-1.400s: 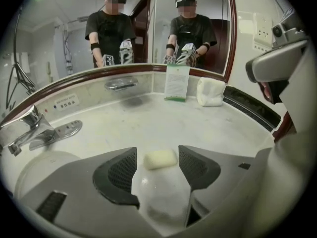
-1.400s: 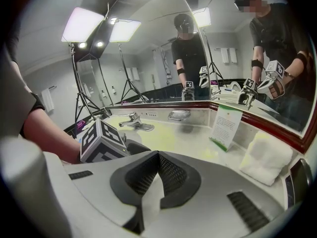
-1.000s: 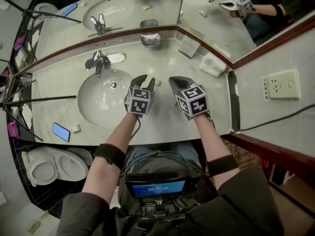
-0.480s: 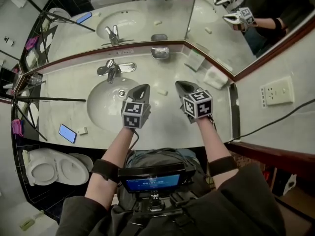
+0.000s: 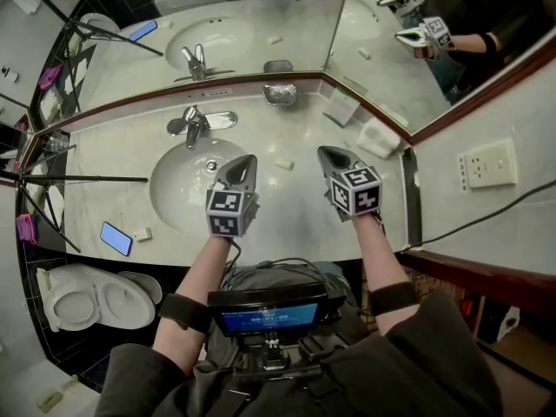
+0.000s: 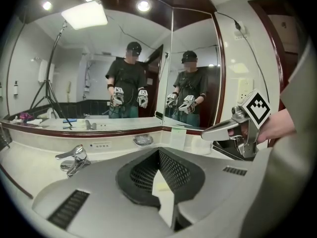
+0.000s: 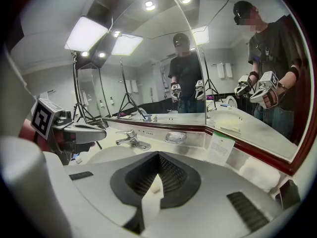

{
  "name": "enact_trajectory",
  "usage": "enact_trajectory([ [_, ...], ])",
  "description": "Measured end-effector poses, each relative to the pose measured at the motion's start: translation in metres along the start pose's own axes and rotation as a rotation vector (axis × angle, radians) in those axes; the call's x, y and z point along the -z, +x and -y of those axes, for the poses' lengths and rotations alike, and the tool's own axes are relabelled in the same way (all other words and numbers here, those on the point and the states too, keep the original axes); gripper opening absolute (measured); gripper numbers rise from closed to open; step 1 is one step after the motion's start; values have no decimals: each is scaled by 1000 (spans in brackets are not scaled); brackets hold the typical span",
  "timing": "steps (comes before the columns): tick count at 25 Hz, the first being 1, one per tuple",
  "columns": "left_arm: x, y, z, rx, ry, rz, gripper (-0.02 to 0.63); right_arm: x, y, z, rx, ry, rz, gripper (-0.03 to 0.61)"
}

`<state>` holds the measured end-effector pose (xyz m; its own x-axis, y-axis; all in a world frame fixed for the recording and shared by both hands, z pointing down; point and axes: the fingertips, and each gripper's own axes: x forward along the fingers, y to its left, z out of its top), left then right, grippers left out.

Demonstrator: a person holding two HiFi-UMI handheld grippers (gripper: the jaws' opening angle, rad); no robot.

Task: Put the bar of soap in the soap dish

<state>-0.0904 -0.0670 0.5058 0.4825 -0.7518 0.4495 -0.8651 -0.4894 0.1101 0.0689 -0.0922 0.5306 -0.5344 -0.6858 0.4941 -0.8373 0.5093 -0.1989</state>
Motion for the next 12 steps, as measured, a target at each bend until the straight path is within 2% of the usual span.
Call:
enact_trajectory([
  [12,10,2,-4,-9,-19,-11,3,2,1,6,4,-6,-12,15],
])
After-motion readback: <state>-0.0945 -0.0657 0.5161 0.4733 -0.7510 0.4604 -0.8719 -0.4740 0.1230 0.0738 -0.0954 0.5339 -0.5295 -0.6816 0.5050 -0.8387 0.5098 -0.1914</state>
